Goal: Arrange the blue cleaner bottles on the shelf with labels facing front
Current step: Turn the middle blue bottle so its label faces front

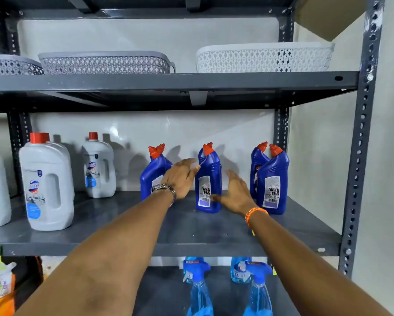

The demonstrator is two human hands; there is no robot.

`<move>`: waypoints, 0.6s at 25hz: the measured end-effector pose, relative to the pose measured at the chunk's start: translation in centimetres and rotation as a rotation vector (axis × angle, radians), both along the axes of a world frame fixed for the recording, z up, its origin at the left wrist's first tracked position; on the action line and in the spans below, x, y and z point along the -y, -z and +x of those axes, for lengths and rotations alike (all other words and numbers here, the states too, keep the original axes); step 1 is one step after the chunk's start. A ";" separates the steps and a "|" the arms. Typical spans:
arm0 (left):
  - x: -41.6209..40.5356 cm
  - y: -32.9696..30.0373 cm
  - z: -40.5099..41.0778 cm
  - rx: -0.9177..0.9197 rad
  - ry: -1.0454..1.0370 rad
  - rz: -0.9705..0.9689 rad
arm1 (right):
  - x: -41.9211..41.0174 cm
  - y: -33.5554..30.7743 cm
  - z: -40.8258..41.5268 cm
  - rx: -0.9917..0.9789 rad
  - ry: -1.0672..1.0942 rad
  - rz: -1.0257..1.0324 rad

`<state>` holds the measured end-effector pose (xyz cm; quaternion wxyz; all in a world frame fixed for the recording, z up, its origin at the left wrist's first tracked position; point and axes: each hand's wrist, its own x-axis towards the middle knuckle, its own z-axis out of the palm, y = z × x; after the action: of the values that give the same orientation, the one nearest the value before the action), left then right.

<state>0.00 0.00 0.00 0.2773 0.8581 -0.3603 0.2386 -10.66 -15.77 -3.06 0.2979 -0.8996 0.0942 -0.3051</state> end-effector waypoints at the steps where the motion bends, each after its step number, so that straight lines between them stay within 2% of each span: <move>1: 0.6 0.2 0.5 -0.072 0.039 -0.005 | 0.2 0.6 0.7 -0.031 -0.032 0.037; 4: 1.7 0.5 2.0 -0.334 0.148 -0.052 | 1.2 2.4 3.4 -0.111 -0.081 0.180; 6: 2.5 0.5 3.1 -0.488 0.210 -0.181 | 2.5 3.1 5.2 -0.079 -0.080 0.279; 12: 2.6 -0.5 3.8 -0.472 0.248 -0.219 | 3.4 3.2 6.5 -0.123 -0.223 0.378; 15: 2.1 -1.9 3.6 -0.403 0.254 -0.325 | 2.8 1.4 5.5 -0.029 -0.343 0.606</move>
<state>3.57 -2.08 1.90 0.5048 0.7806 -0.3595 0.0812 -5.19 -18.53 -4.50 0.5971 -0.7772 0.0322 -0.1961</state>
